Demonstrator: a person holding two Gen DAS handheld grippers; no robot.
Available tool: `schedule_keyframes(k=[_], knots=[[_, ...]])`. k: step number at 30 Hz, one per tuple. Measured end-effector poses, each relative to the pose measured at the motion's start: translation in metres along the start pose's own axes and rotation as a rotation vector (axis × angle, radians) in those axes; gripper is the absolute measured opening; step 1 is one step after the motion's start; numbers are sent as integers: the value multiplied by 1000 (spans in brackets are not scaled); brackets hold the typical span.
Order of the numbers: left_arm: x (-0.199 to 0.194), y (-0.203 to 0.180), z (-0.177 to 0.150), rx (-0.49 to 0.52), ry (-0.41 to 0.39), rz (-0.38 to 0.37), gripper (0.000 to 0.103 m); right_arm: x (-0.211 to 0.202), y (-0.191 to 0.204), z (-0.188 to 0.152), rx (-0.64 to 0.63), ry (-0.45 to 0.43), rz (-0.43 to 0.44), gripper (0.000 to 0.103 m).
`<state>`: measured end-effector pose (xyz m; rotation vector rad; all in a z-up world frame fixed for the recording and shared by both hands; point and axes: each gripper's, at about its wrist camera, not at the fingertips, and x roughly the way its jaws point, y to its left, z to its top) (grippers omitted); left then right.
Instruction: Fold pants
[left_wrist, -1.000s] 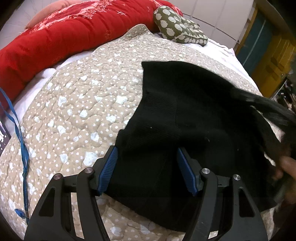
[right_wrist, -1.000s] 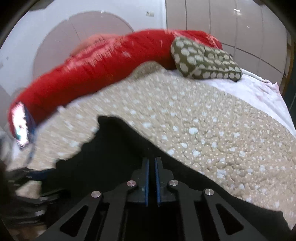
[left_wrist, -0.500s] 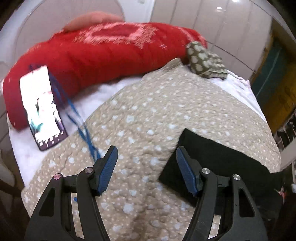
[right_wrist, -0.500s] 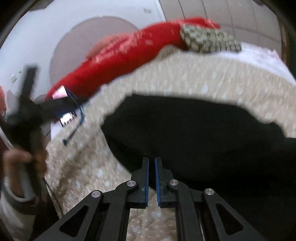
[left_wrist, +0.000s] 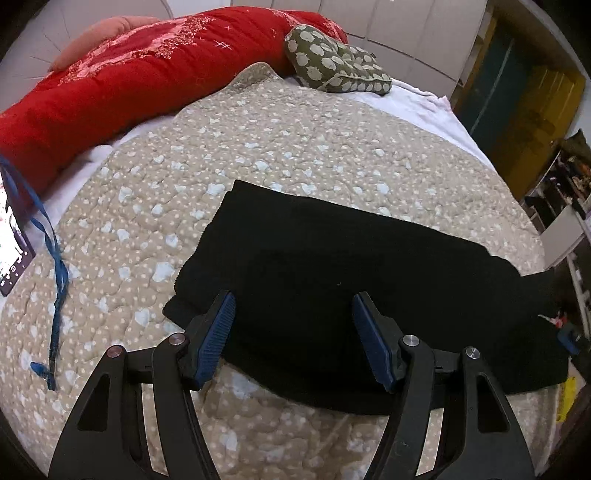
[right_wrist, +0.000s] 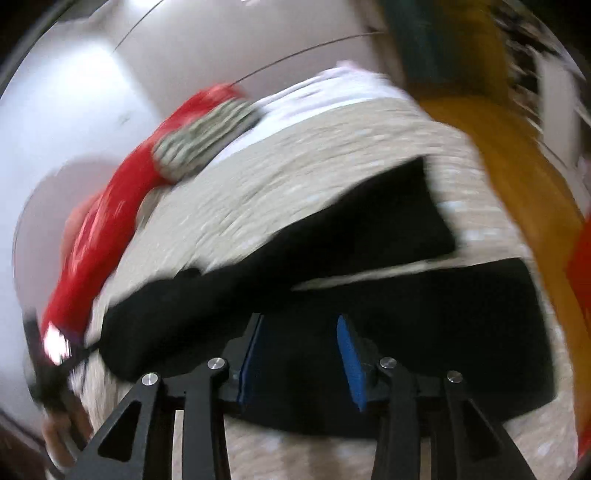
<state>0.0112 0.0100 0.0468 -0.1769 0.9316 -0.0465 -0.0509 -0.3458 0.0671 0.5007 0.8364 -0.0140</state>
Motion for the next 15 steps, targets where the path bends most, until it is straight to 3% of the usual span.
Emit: schedule_keyframes(k=[5, 6, 8, 12, 15], knots=[[6, -1, 1, 5, 16, 11, 66, 5, -26, 34, 147, -62, 87, 40], [6, 0, 0, 8, 16, 13, 66, 6, -27, 41, 153, -73, 90, 46], [8, -2, 1, 12, 18, 20, 66, 23, -26, 57, 185, -46, 54, 49], [8, 1, 2, 6, 25, 13, 66, 57, -37, 72, 277, 45, 90, 45], [10, 2, 2, 9, 30, 9, 67, 51, -28, 71, 205, 29, 77, 44]])
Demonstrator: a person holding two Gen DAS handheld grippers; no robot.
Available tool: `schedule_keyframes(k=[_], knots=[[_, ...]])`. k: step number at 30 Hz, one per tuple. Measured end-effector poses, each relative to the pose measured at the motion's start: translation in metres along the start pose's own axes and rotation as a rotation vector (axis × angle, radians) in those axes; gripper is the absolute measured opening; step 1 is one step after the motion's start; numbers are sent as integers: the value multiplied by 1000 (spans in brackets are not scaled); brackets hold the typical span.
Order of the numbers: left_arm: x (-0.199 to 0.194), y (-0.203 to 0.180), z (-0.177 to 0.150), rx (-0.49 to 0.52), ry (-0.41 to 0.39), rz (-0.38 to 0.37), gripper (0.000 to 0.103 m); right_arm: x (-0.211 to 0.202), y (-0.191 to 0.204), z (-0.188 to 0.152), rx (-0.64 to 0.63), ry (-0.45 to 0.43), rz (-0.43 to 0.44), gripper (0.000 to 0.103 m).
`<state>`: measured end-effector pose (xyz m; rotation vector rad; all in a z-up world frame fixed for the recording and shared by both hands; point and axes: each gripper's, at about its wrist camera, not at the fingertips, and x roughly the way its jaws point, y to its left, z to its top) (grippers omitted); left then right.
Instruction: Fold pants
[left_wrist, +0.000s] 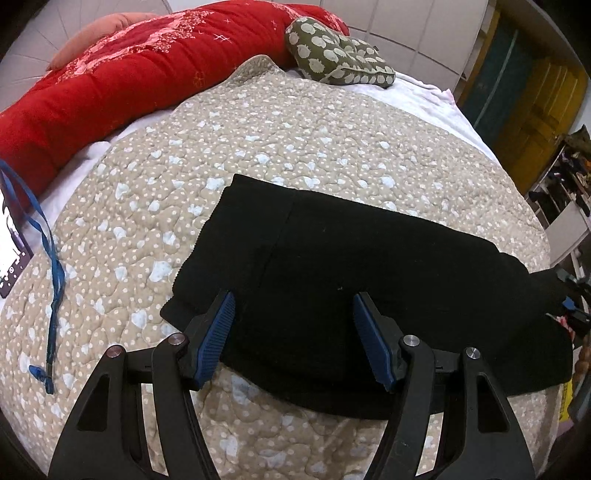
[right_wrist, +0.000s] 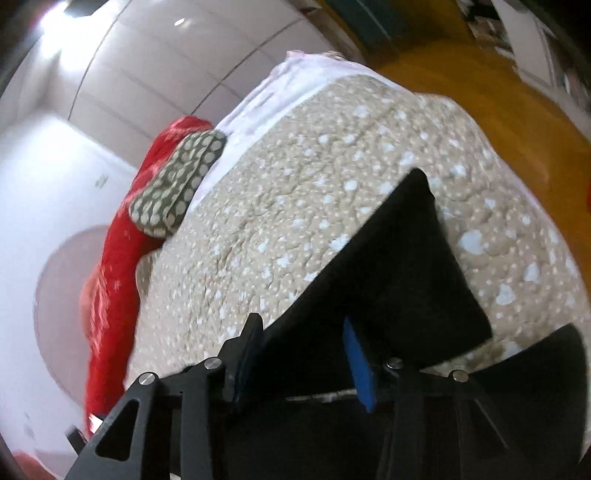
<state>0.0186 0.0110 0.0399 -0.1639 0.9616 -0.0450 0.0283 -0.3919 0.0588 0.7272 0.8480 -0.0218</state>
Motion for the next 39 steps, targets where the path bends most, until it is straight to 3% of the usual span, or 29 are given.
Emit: schedule_keyframes(k=[7, 9, 11, 14, 15, 16, 19, 25, 30, 35, 37, 39], knots=[[2, 0, -1, -6, -5, -7, 70, -51, -21, -11, -67, -165, -229, 48], [2, 0, -1, -10, -5, -4, 71, -46, -32, -8, -81, -137, -304, 48], [1, -1, -1, -7, -5, 2, 71, -30, -36, -5, -87, -85, -322, 48], [1, -2, 0, -4, -1, 4, 71, -4, -38, -8, -118, -44, -319, 46], [1, -2, 0, -5, 0, 2, 71, -2, -36, -9, -127, -61, -307, 31], [2, -1, 0, -8, 3, -2, 71, -3, -33, -9, -124, -67, -265, 7], [3, 1, 2, -20, 9, -11, 71, -36, -16, -7, -94, -87, -80, 7], [1, 6, 6, -39, 13, -34, 71, -140, 11, -20, -150, -165, 42, 7], [-2, 7, 6, -25, 20, -28, 71, -167, -32, -48, -51, -134, 14, 7], [-8, 13, 10, -21, 15, 2, 71, -152, -84, -62, 112, -88, 52, 7], [-10, 16, 11, -27, 16, 9, 71, -152, -84, -62, 78, -80, 16, 7], [-12, 19, 10, -26, 15, 14, 71, -133, -82, -62, 3, 7, -96, 7]])
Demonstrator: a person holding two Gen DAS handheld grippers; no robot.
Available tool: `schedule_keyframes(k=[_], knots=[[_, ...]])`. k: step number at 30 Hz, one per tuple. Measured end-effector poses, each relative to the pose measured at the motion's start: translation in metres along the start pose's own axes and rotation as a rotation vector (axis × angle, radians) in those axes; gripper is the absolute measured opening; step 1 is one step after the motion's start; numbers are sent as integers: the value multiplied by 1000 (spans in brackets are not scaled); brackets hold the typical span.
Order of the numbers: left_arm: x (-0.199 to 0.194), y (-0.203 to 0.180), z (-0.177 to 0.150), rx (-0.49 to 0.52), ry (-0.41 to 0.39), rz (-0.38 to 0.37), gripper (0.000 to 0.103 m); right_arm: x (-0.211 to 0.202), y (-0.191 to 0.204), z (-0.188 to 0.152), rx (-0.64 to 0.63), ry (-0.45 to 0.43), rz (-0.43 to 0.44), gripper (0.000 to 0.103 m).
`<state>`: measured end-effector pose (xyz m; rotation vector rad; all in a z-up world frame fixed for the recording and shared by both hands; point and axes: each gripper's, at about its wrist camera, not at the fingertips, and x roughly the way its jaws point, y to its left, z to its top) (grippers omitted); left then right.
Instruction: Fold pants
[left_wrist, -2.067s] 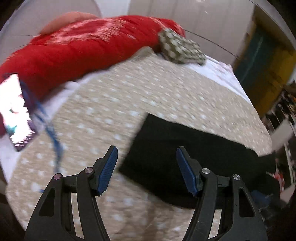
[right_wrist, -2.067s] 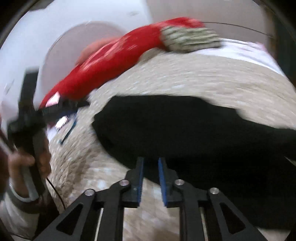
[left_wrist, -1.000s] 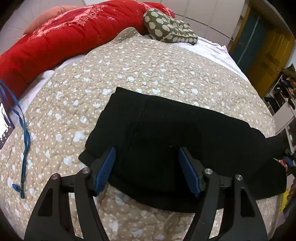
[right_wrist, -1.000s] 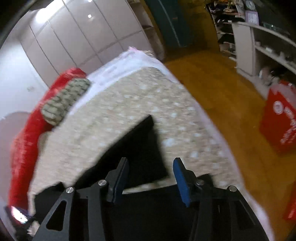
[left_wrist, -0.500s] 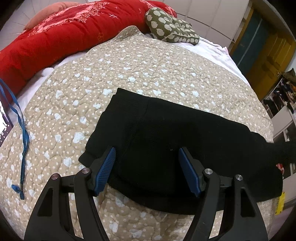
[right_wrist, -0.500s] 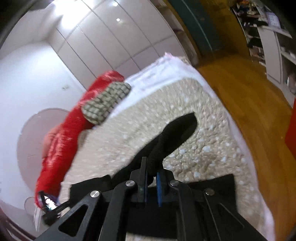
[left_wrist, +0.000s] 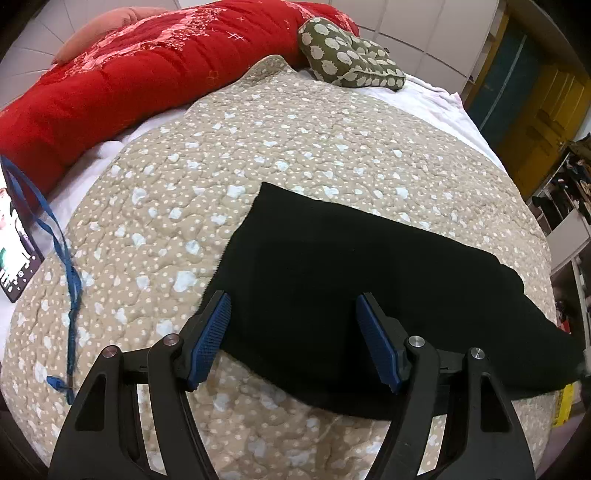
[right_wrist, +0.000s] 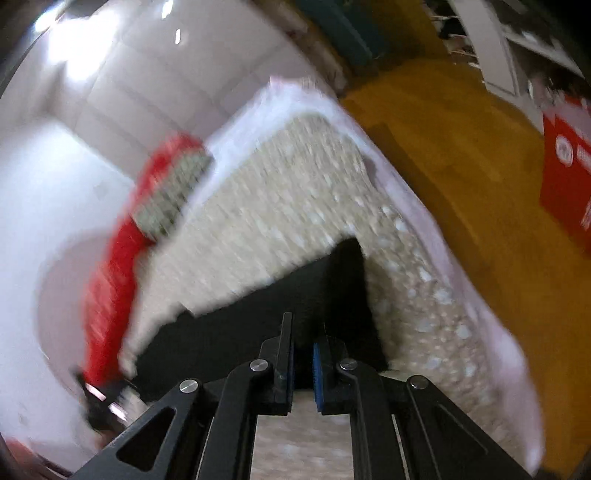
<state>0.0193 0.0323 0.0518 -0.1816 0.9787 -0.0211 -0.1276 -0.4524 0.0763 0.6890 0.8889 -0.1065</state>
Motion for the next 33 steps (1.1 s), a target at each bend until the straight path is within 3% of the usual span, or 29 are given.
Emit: schedule_keyframes(k=[3, 4, 8, 10, 11, 14, 16, 21, 27, 30, 33], knots=[[-5, 9, -3, -15, -10, 13, 71, 29, 3, -5, -61, 81, -211, 18], [-8, 15, -3, -28, -13, 9, 71, 31, 6, -6, -78, 86, -246, 22], [-17, 33, -1, -52, -22, 2, 71, 7, 46, -3, -212, -47, -368, 26], [-19, 41, 1, -71, -24, -1, 71, 2, 84, -7, -319, -91, -288, 29], [-19, 43, 1, -80, -22, -7, 71, 8, 113, -15, -392, -85, -150, 30], [-12, 47, 2, -109, 3, -40, 71, 45, 178, -45, -563, 13, 172, 37], [-5, 47, 2, -123, 23, -54, 71, 77, 220, -71, -670, 61, 250, 37], [4, 42, 3, -113, 37, -62, 71, 141, 298, -130, -896, 177, 322, 37], [14, 41, 6, -112, 50, -76, 71, 164, 337, -169, -1136, 143, 248, 37], [16, 41, 7, -111, 51, -73, 71, 174, 339, -169, -1189, 112, 242, 36], [14, 41, 7, -110, 50, -71, 70, 178, 342, -156, -1136, 116, 259, 9]])
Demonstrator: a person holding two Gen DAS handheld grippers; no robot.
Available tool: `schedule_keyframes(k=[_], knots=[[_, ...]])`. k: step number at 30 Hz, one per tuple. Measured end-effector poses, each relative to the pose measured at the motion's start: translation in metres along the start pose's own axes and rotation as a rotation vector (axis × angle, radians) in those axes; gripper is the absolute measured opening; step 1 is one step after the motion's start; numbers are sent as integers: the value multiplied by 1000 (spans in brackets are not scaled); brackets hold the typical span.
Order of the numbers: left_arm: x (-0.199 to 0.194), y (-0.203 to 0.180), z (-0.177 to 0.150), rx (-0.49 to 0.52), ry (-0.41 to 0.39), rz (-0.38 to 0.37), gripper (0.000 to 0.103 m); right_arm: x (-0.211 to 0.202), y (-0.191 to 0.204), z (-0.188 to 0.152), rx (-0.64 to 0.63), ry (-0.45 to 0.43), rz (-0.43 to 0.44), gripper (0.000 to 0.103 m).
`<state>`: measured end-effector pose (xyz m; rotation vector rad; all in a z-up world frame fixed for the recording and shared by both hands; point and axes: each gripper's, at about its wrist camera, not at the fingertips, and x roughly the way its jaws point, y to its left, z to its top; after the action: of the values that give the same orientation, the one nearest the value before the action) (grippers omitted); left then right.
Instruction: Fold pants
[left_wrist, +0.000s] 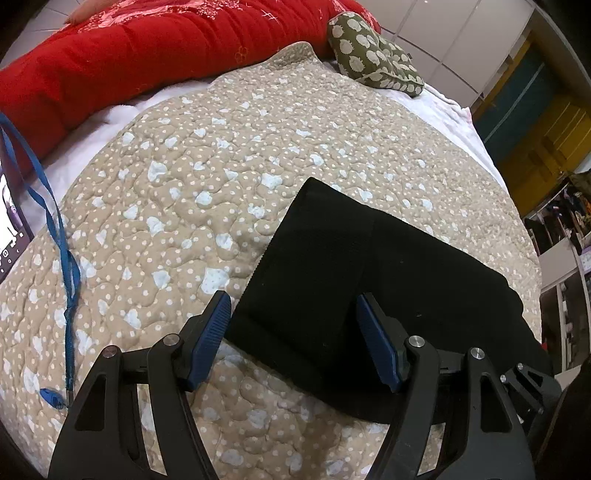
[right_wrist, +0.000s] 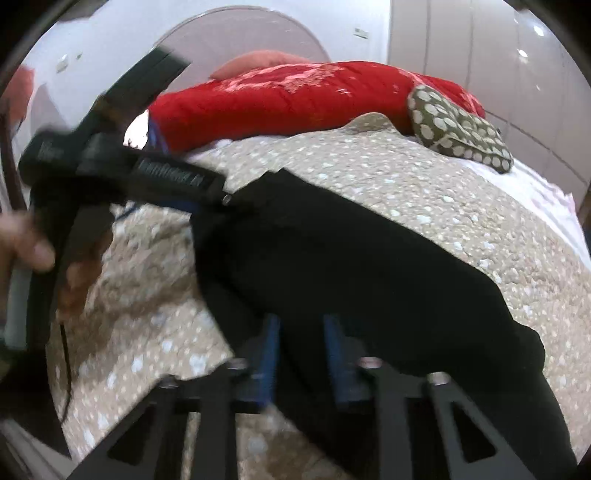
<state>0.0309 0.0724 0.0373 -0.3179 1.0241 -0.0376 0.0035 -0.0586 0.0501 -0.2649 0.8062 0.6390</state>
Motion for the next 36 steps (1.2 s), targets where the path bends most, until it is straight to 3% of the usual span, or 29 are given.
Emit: schedule_keyframes(k=[5, 7, 10, 13, 15, 17, 18, 19, 22, 28, 30, 36], knots=[[-22, -1, 2, 13, -78, 15, 71, -23, 15, 16, 36, -46, 111, 4], [-26, -2, 3, 14, -99, 30, 71, -18, 26, 15, 44, -26, 149, 1], [-25, -9, 3, 31, -88, 32, 71, 11, 34, 2, 41, 55, 90, 1], [-24, -19, 1, 56, -85, 23, 71, -6, 18, 1, 125, 35, 116, 2], [-24, -26, 0, 73, -100, 20, 71, -34, -7, 0, 184, -29, 38, 6], [-23, -31, -1, 78, -104, 14, 71, -52, -38, -3, 260, -59, -72, 31], [-21, -35, -2, 81, -100, 8, 71, -55, -54, -6, 302, -60, -119, 50], [-18, -40, -3, 86, -95, 3, 71, -57, -70, -9, 352, -61, -157, 52], [-7, -52, -10, 118, -84, 23, 71, -47, -104, -17, 446, -21, -178, 52], [8, -60, -16, 150, -103, 78, 71, -11, -134, -17, 496, 33, -262, 52], [10, -60, -15, 149, -100, 83, 72, -3, -148, -16, 535, 49, -248, 52], [6, -61, -15, 150, -97, 92, 72, -37, -135, -16, 524, 28, -236, 52]])
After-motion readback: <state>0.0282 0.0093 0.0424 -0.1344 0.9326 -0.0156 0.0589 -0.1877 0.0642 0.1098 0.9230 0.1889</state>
